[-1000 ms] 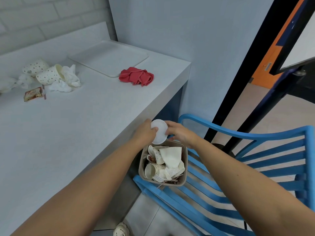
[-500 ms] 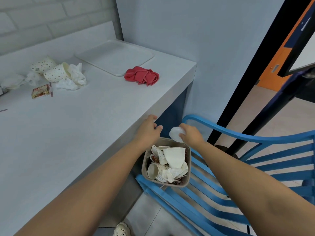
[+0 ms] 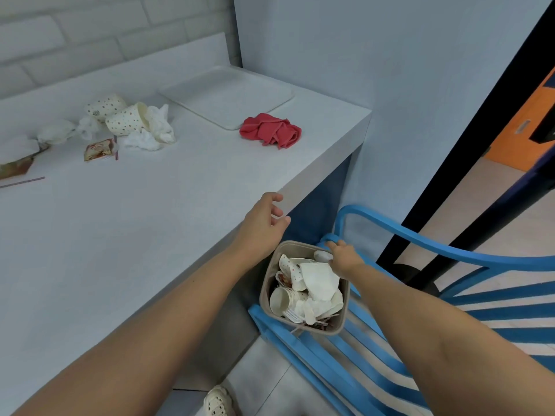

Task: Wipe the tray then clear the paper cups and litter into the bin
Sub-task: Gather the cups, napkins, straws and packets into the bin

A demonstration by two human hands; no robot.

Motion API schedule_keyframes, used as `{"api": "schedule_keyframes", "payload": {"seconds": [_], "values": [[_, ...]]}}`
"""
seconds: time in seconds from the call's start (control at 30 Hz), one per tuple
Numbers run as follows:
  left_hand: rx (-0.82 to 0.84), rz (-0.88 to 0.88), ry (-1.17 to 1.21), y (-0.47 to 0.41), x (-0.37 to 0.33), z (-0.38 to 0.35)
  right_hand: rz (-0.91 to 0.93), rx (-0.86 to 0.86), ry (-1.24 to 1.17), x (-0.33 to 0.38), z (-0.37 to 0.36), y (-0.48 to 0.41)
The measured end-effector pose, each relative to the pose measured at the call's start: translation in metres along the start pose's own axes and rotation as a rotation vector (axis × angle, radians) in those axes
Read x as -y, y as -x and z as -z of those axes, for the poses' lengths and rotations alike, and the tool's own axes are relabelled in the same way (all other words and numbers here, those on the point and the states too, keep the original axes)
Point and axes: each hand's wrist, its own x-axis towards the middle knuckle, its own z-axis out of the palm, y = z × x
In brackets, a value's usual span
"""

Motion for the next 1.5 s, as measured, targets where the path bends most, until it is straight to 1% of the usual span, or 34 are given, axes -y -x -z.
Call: {"api": "schedule_keyframes", "payload": {"seconds": [0.07,0.17,0.3,0.5,0.6,0.73,0.9,1.17,1.3,1.5], "values": [[-0.011,0.001,0.008,-0.001,0.001,0.001,0.004,-0.003,0.036,0.003,0.005,0.001],[-0.048,-0.003,0.016,-0.004,-0.002,0.003,0.035,0.006,0.025,0.013,0.025,0.003],[-0.12,-0.005,0.046,-0.008,-0.006,0.008,0.132,0.052,0.064,0.038,0.068,0.009],[-0.279,-0.007,0.103,-0.013,-0.004,0.027,0.242,0.283,0.089,0.097,0.143,0.04],[-0.336,0.007,0.067,-0.016,0.002,0.047,0.303,0.329,0.166,0.131,0.176,0.053],[-0.409,0.057,0.03,-0.022,0.02,0.081,0.392,0.264,0.215,0.179,0.196,0.055],[-0.477,0.111,0.035,-0.024,0.057,0.135,0.486,0.153,0.2,0.248,0.196,0.051],[-0.575,0.206,-0.007,-0.019,0.126,0.233,0.59,0.118,0.177,0.363,0.184,0.044],[-0.594,0.254,-0.037,-0.008,0.166,0.285,0.654,0.088,0.162,0.42,0.171,0.04],[-0.603,0.35,-0.099,0.013,0.231,0.355,0.736,0.087,0.157,0.5,0.146,0.038]]}}
